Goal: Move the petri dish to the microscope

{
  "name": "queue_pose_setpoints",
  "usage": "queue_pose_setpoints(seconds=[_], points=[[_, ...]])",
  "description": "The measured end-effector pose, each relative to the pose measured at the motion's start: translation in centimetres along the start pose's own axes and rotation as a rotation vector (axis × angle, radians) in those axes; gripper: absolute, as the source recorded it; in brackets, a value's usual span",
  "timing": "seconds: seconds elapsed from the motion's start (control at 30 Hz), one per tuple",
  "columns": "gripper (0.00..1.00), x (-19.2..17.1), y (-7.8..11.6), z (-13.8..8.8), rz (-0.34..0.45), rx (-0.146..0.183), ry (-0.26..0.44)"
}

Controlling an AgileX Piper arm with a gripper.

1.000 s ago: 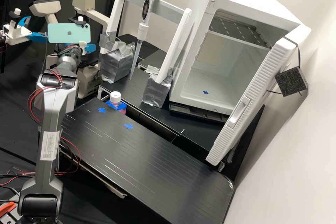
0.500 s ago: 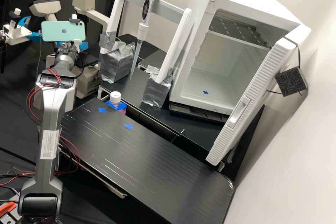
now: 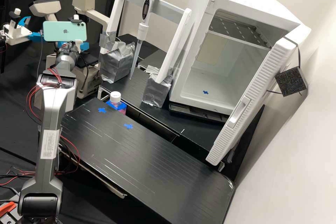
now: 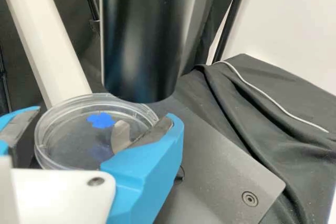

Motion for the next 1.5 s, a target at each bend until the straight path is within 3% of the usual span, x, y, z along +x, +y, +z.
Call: queue_pose_setpoints(seconds=[0.4, 0.63, 0.67, 0.77, 0.8, 1.07, 1.23, 1.5], points=[[1.0, 0.0, 0.0, 0.0, -0.001, -0.025, 0.002], [1.0, -1.1, 0.0, -0.1, -0.014, -0.012, -0.004], [1.0, -1.3, 0.0, 0.0, -0.017, 0.008, -0.005], [1.0, -2.2, -0.2, 0.1, -0.03, 0.023, -0.014], [1.0, -2.6, -0.2, 0.1, -0.033, 0.002, -0.015], [1.0, -6.8, -0.3, -0.3, -0.096, 0.008, 0.033], [1.0, -10.6, 0.6, -0.3, -0.105, 0.015, 0.07], [1.0, -18.6, 1.5, 2.4, -0.089, 0.061, 0.05]])
